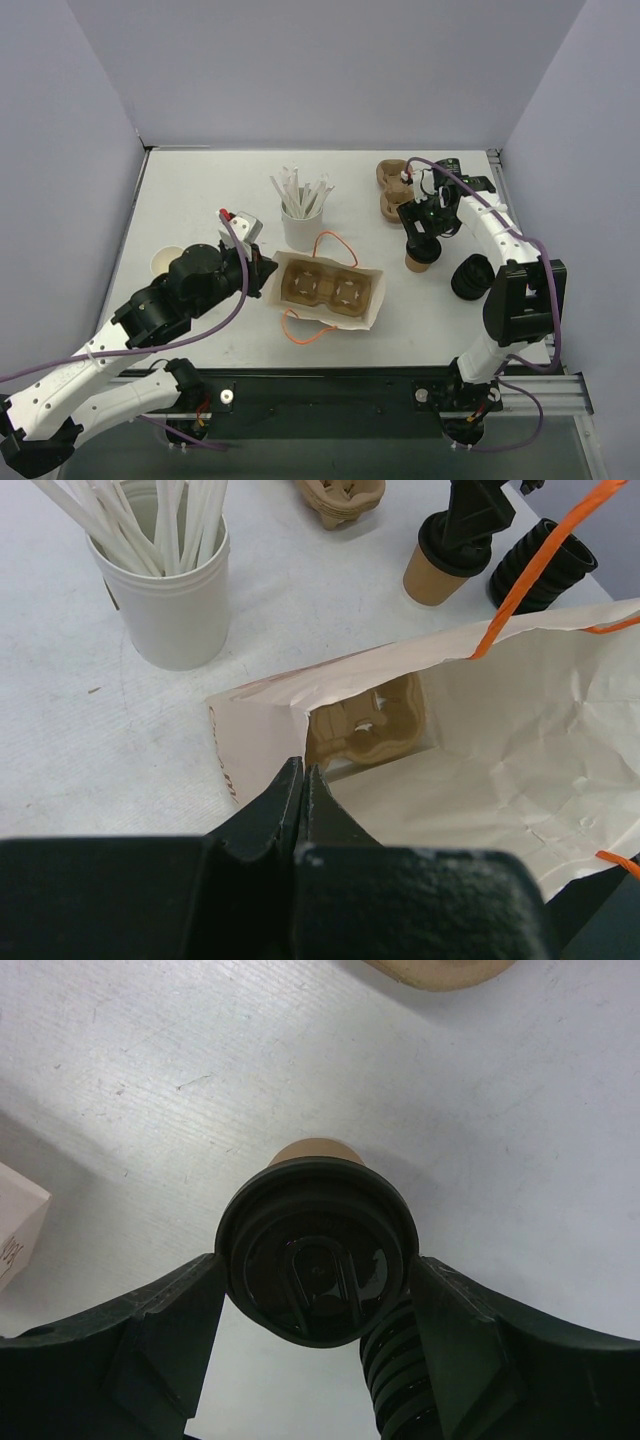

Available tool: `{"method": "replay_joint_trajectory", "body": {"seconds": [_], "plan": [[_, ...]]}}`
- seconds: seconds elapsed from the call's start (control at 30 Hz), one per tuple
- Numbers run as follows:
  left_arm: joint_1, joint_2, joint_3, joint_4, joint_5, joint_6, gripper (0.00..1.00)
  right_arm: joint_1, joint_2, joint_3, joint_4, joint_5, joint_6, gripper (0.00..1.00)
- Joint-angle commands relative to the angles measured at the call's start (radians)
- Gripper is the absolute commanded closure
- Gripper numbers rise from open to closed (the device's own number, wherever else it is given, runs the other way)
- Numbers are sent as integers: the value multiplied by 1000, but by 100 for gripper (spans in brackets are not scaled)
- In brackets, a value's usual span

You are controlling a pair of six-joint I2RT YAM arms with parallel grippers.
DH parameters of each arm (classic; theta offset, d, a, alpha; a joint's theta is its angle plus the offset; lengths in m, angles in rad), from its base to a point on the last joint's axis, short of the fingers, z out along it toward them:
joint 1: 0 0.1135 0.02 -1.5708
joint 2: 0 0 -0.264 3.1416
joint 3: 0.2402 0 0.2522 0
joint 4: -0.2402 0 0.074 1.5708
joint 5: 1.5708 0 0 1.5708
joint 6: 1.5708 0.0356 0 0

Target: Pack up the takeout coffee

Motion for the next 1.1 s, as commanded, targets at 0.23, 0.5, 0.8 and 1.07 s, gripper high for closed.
{"method": "replay_joint_trajectory", "body": {"seconds": [0.23, 0.5, 0.8, 1.07], "plan": [[12, -26, 35, 18, 3, -10, 100, -7, 5, 2, -43, -26, -11, 25], [14, -31, 37, 12, -2, -14, 100, -9, 5, -24, -44, -15, -17, 25], [17, -35, 37, 12, 1, -11, 100, -7, 31, -36, -43, 18, -8, 26], [19, -37, 34, 12, -2, -11, 100, 4, 23, -7, -43, 60, 8, 28]]}}
